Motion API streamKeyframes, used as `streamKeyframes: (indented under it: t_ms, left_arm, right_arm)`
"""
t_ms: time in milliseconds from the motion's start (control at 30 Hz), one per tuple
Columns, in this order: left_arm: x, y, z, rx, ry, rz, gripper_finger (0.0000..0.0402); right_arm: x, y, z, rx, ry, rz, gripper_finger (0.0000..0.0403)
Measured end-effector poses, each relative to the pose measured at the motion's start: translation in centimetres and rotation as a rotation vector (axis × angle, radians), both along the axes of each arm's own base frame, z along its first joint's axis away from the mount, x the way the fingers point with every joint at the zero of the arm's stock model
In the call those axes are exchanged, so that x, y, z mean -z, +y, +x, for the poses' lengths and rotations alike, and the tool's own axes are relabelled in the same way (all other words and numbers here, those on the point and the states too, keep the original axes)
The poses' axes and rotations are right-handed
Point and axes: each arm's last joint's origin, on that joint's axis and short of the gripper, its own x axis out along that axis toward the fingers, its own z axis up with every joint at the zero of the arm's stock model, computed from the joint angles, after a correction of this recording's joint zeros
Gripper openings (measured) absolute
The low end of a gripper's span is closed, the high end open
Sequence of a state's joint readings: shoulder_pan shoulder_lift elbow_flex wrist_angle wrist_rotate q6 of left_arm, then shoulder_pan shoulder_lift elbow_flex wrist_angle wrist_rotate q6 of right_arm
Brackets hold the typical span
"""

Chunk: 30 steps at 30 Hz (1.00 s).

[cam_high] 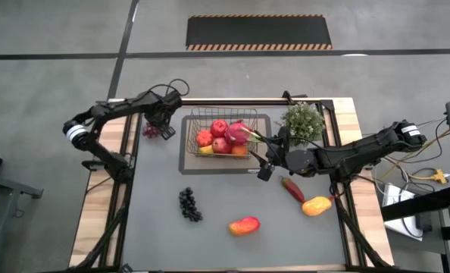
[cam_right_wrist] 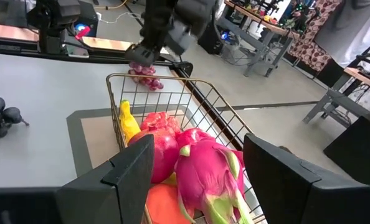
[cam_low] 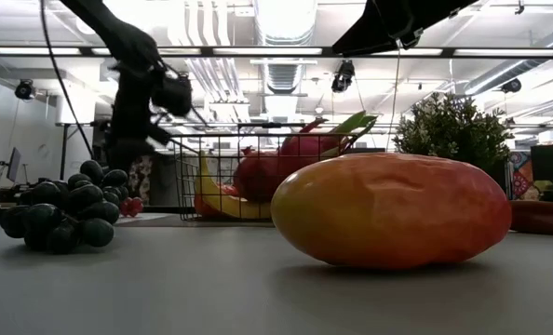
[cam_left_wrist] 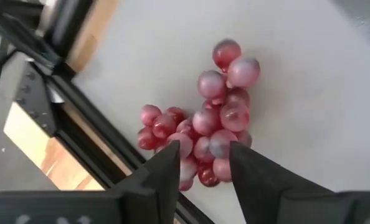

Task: Build produce basket
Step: Put the red grapes into the wire basket

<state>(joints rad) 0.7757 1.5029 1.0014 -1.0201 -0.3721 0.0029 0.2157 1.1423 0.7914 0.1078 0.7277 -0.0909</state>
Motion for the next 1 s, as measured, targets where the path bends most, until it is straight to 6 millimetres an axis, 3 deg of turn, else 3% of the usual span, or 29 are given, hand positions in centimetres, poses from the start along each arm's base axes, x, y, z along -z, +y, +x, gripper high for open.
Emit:
streamKeyframes:
  t_ms: [400, 600, 767, 1000]
  left_arm:
    - [-9.3, -4.6, -2.2, -0.007, -0.374, 0.269, 0.0082]
    - [-12.1, -7.4, -3.9, 0.055, -0.645, 0.309, 0.0077]
    - [-10.8, -7.6, -4.2, 0.02, -0.654, 0.276, 0.0077]
    - [-4.3, -6.5, -2.7, 0.02, -0.465, 0.157, 0.0077]
  right_arm:
    - [0.0, 0.0, 0.0, 0.002, -0.006, 0.011, 0.0231]
    - [0.0, 0.0, 0.0, 0.006, -0.014, 0.023, 0.0231]
    - [0.0, 0.0, 0.0, 0.006, -0.015, 0.026, 0.0231]
    - [0.2, 0.0, 0.0, 0.006, -0.008, 0.025, 0.0231]
